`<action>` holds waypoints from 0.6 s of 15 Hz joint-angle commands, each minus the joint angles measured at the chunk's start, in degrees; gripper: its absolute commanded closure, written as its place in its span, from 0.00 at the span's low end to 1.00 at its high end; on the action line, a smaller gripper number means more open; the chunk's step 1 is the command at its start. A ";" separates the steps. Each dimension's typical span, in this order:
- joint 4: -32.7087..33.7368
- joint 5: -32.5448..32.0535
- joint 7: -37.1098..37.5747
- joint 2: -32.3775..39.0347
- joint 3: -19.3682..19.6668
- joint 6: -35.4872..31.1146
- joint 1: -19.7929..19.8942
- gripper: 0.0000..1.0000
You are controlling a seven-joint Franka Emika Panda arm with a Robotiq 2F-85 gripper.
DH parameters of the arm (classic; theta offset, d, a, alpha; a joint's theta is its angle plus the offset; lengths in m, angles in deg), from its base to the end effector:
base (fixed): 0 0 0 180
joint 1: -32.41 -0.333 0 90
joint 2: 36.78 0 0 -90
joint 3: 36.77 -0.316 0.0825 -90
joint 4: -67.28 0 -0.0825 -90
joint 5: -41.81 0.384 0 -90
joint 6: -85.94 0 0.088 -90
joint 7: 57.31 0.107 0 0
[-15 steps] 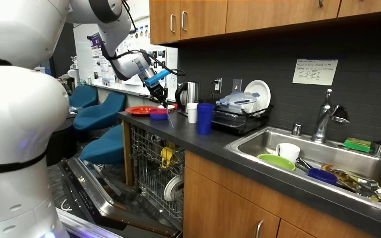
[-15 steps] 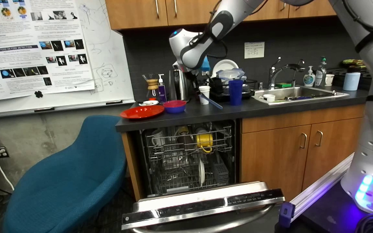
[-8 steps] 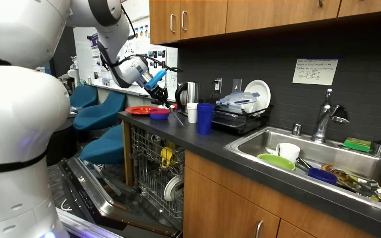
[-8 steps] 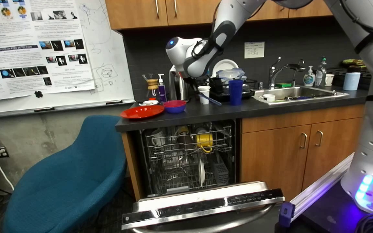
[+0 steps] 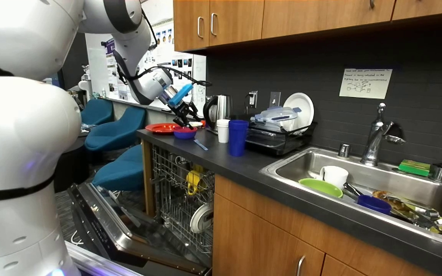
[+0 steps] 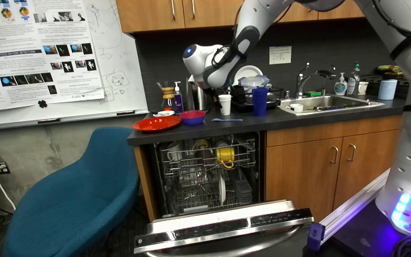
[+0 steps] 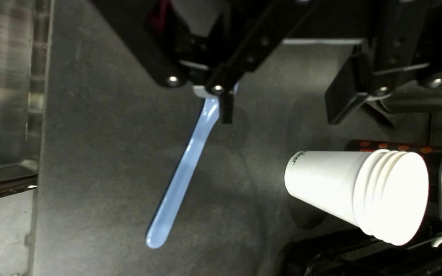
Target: Remove the light blue fork from the drying rack and put it on the counter
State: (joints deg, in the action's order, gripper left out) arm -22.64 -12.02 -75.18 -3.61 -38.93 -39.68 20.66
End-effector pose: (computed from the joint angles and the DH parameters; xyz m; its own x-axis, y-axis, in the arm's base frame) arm 0.6963 0.1385 0.3207 0.5234 0.7802 -0.3426 0.7675 -0.2569 0.5874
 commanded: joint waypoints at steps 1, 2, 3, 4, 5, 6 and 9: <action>-0.29 6.11 -0.77 -3.11 -2.58 3.77 1.51 0.05; -0.27 9.40 -1.52 -4.25 -3.32 4.97 2.00 0.01; 0.20 13.00 -1.68 -5.69 -3.94 6.59 2.31 0.00; 0.38 16.52 -1.65 -7.42 -4.39 8.13 2.53 0.00; 0.74 20.44 -1.54 -9.50 -4.71 11.14 2.62 0.00; 1.28 23.85 -1.64 -11.21 -4.73 14.59 2.55 0.00; 1.89 29.36 1.42 -16.81 -3.40 27.00 1.82 0.00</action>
State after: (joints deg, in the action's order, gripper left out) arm -19.59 12.97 -75.64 -14.53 -42.58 -21.98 22.11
